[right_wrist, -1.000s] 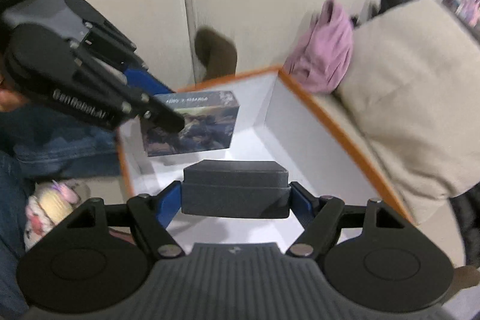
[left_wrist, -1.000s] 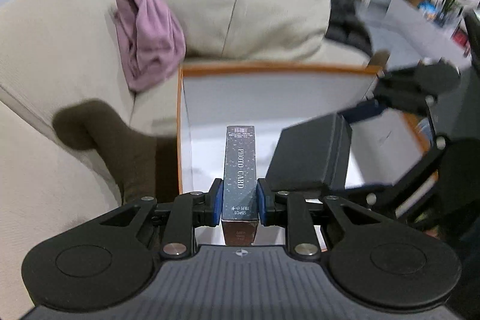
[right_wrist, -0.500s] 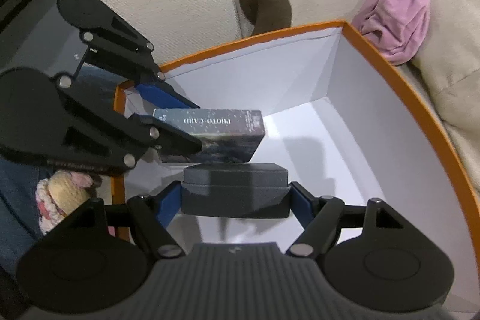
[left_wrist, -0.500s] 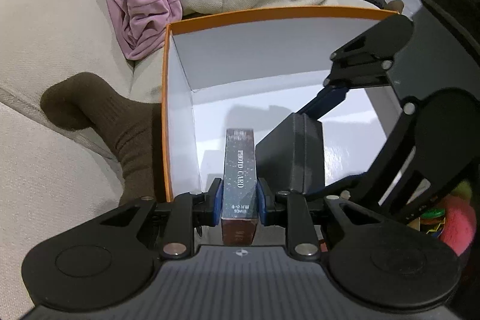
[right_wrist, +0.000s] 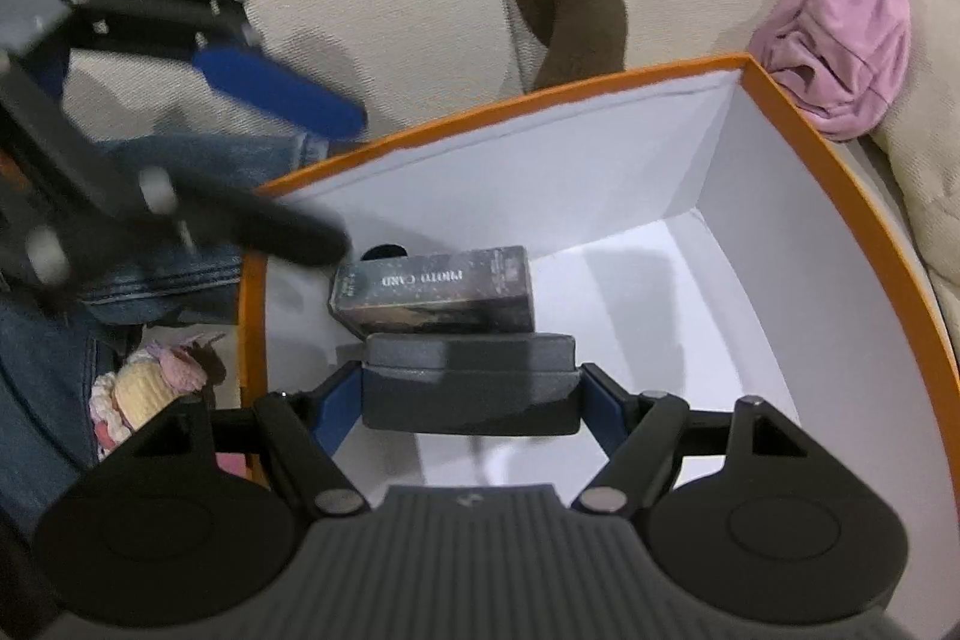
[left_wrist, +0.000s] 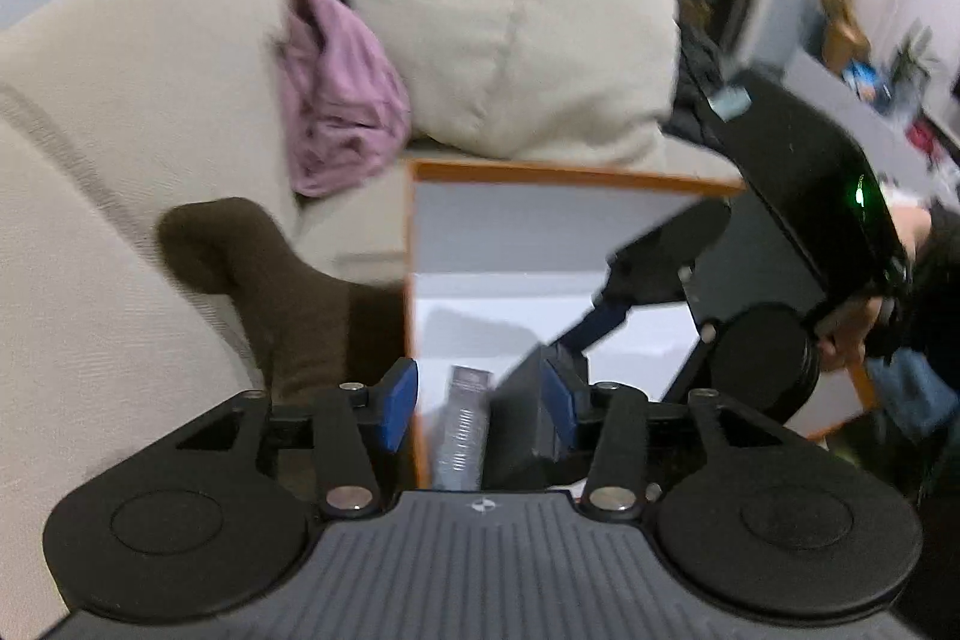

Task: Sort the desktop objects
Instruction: 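Lower the photo card box into the shoebox with the left tool while the right tool places the grey case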

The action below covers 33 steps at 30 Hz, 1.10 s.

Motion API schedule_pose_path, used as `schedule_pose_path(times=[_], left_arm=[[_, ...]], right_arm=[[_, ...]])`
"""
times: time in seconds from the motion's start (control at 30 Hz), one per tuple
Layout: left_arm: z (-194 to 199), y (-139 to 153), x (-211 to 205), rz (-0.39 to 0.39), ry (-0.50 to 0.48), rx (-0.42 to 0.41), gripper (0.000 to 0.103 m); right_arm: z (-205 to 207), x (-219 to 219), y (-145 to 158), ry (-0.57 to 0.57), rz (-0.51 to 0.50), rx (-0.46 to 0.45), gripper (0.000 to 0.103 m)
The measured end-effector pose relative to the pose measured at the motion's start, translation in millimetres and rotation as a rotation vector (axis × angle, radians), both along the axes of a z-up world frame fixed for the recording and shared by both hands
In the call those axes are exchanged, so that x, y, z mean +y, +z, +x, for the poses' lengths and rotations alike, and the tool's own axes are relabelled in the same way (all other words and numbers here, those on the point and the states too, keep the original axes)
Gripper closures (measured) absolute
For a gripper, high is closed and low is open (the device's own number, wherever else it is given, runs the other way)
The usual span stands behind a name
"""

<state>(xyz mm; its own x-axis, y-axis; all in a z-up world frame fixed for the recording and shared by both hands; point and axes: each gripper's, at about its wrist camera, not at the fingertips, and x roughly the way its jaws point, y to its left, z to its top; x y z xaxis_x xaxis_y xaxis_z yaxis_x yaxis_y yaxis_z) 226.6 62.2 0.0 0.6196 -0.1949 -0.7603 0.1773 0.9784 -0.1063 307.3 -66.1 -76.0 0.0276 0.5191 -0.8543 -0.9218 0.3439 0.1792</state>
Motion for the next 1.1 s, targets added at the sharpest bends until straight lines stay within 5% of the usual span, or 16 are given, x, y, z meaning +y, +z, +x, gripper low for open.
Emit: schedule_pose_path(times=[0.37,0.77,0.93,1.1], left_arm=[[4.4,-24.0,23.1,-0.117,0.024,0.073,0.063],[1.9,-31.8,40.0,-0.222,0.053,0.070,0.073],[1.9,-31.9,41.8,-0.236,0.059,0.069,0.075],[0.8,-32.3,41.1,-0.229,0.063,0.067,0.078]], right_arm=[[6.0,27.0,6.8,0.028,-0.027,0.070,0.025],[12.1,-20.8,32.4,-0.195,0.079,0.156,0.021],[17.2,-36.6,23.6,-0.256,-0.029,0.101,0.063],[21.1,-19.2,-11.3,-0.260,-0.109,0.103,0.080]])
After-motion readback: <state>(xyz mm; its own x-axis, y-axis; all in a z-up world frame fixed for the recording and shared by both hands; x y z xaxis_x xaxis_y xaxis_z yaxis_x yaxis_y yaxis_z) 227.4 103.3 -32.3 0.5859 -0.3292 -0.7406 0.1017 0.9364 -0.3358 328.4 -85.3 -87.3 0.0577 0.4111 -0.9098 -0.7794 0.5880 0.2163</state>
